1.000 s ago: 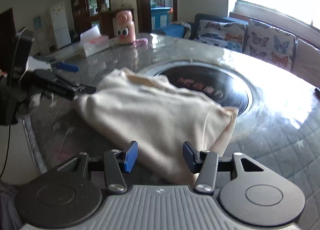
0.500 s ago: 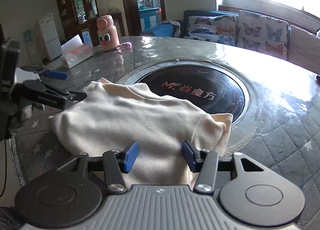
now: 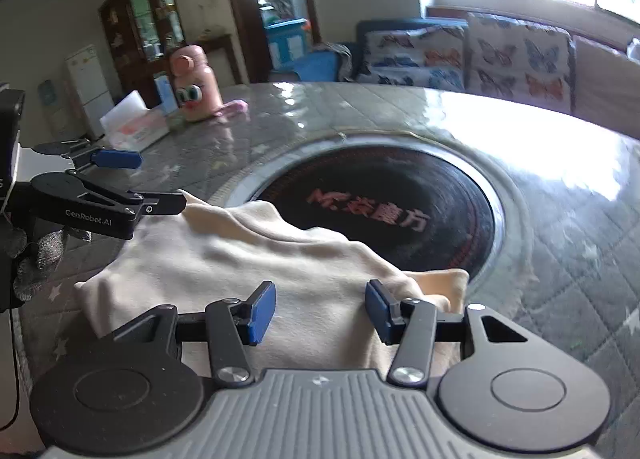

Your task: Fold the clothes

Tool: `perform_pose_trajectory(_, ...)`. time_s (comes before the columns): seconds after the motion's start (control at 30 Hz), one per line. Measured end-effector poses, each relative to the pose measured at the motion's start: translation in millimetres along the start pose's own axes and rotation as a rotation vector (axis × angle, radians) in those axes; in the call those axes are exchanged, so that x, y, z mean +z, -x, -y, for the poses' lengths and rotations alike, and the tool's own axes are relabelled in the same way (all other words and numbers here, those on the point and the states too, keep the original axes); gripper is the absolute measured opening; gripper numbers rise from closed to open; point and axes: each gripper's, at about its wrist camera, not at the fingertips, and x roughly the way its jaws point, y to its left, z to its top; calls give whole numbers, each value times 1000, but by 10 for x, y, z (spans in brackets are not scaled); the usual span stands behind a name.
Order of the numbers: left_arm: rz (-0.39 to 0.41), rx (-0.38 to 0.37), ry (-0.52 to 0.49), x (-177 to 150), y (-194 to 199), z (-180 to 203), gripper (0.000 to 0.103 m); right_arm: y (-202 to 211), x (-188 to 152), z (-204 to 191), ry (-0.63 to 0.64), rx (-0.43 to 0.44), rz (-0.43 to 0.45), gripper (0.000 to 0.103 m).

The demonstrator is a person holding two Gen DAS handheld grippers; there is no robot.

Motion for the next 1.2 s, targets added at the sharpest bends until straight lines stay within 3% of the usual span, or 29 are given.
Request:
perform_pose_trajectory(0.23,-22,-33,-68,62,-206,162,103,-39,140,-29,20,49,19,50)
perform_pose_trajectory(0.5,-54,-39,-85,3,-360,186,103,-268,180,4,14,44,-14,49)
perform_pose_trajectory(0.8,-6,-18,-43,30,-111,35,103,-174,178,-94,44,35,10,50)
perform_pose_trajectory(1.03,-24,8,16,-210,131,-102,103,-162,151,-123,54,15,17,50)
perform_pose_trajectory(1.13,-35,-3,66,-305,231,-170,101,-59,147,-128,50,9,35,51)
perform_pose_trajectory(1.2,-43,-14,96,-361,278,-199,94,5,121,-112,41,1,40,51)
